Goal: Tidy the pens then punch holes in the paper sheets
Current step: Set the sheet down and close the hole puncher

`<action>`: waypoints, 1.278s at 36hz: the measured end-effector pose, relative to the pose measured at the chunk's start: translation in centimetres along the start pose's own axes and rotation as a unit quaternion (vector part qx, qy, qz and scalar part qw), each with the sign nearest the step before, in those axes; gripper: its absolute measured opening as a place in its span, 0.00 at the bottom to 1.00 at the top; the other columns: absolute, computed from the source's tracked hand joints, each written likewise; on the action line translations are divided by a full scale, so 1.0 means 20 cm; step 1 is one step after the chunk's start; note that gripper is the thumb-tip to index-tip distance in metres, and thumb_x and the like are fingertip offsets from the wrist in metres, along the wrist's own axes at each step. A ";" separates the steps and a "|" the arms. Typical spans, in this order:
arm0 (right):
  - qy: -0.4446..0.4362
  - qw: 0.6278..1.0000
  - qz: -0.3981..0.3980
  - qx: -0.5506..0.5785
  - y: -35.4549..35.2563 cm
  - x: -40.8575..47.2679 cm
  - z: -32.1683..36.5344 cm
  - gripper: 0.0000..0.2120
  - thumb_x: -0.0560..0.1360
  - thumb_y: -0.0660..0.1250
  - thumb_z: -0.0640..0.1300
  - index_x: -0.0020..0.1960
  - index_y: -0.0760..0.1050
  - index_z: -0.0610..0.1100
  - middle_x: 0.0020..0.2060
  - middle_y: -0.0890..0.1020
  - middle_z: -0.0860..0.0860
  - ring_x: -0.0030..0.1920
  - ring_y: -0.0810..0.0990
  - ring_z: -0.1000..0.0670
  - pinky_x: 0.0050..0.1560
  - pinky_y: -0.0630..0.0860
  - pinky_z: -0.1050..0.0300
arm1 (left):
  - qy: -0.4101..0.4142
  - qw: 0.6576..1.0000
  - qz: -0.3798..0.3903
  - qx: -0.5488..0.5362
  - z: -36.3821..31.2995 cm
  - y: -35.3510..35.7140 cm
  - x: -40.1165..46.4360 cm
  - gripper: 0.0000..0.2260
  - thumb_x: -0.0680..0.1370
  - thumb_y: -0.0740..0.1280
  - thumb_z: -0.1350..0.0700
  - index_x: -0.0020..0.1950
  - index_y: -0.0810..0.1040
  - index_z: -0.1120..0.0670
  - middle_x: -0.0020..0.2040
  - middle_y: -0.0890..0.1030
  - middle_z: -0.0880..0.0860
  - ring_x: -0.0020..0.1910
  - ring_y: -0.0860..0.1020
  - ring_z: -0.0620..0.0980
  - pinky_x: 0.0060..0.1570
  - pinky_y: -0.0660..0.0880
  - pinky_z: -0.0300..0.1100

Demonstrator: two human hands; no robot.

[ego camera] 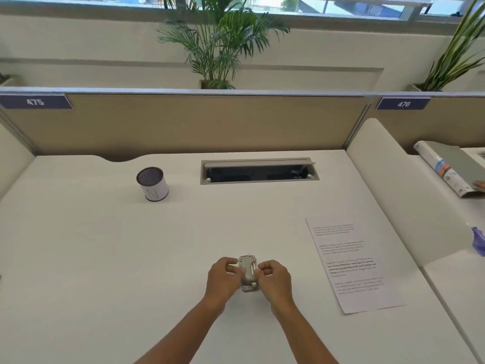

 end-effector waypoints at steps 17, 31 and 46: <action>-0.001 1.000 -0.003 -0.023 0.03 0.06 -0.05 0.06 0.74 0.73 0.40 0.45 0.81 0.51 0.38 0.86 0.53 0.40 0.86 0.52 0.44 0.86 0.47 | -0.011 0.999 0.036 -0.011 0.03 0.05 0.01 0.09 0.78 0.73 0.67 0.55 0.83 0.57 0.46 0.86 0.59 0.42 0.88 0.55 0.43 0.85 0.44; -0.007 1.000 -0.014 0.014 0.03 -0.03 0.03 0.10 0.74 0.70 0.34 0.45 0.80 0.50 0.39 0.85 0.50 0.41 0.84 0.48 0.37 0.79 0.57 | 0.024 0.999 0.040 -0.024 -0.01 -0.01 -0.05 0.10 0.78 0.73 0.68 0.55 0.84 0.57 0.49 0.87 0.60 0.46 0.88 0.58 0.47 0.87 0.48; -0.068 0.997 0.036 0.019 0.39 -0.38 0.25 0.06 0.77 0.70 0.40 0.49 0.80 0.51 0.44 0.85 0.54 0.46 0.85 0.55 0.46 0.85 0.52 | 0.045 0.997 -0.011 -0.061 0.03 -0.55 -0.23 0.11 0.79 0.72 0.68 0.54 0.84 0.52 0.49 0.88 0.56 0.42 0.88 0.48 0.41 0.84 0.38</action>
Point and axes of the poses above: each hand's wrist, its own x-axis towards the middle knuckle, its own y-axis out of the palm, z = x × y, the point moved 10 cm from there along x, towards the middle knuckle
